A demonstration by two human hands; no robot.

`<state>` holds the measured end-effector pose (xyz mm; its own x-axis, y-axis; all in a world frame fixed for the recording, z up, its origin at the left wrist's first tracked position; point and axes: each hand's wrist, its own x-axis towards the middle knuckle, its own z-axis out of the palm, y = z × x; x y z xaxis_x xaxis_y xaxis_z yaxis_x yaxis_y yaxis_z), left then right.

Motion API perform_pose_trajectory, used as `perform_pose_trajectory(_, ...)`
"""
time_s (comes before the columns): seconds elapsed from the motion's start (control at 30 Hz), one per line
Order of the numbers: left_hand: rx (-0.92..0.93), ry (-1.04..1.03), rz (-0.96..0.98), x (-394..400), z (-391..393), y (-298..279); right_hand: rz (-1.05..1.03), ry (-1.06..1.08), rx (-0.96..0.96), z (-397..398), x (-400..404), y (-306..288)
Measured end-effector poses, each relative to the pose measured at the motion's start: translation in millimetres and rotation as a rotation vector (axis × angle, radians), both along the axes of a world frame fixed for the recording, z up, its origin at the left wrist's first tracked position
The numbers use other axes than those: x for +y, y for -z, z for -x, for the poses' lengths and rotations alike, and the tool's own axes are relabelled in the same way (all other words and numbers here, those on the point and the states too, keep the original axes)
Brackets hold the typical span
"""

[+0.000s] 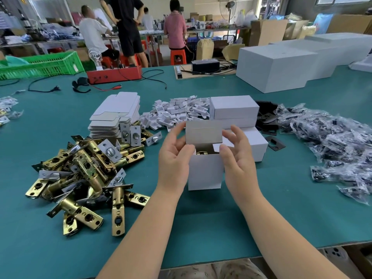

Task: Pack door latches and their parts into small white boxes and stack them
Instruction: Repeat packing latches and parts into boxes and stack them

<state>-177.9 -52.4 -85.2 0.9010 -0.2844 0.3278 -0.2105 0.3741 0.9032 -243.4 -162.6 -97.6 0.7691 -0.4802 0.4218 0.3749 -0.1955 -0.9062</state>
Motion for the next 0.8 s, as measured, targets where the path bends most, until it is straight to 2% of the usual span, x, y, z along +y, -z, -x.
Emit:
perform_pose_trajectory(0.1,0.087,0.084,0.049,1,-4,-4,0.111,0.017,-0.028,0,1,1)
perform_pose_trajectory(0.23,0.097,0.132,0.065,5,-6,-6,0.183,0.080,-0.065,-1,1,4)
perform_pose_trajectory(0.33,0.087,0.147,0.030,6,-4,-6,0.151,0.052,-0.052,0,1,4)
perform_pose_trajectory(0.5,0.019,0.311,-0.034,10,2,-7,0.124,-0.006,-0.051,3,1,5)
perform_pose_trajectory(0.57,-0.006,0.258,-0.105,8,4,-8,0.127,0.019,-0.026,3,0,7)
perform_pose_trajectory(0.7,-0.106,-0.001,-0.229,1,8,-4,0.185,0.051,0.003,-1,1,10)
perform_pose_trajectory(0.73,-0.079,-0.031,-0.198,0,8,-3,0.215,0.061,-0.002,-2,0,10)
perform_pose_trajectory(0.8,0.138,0.014,-0.001,2,5,-7,0.288,0.088,-0.024,-3,0,10)
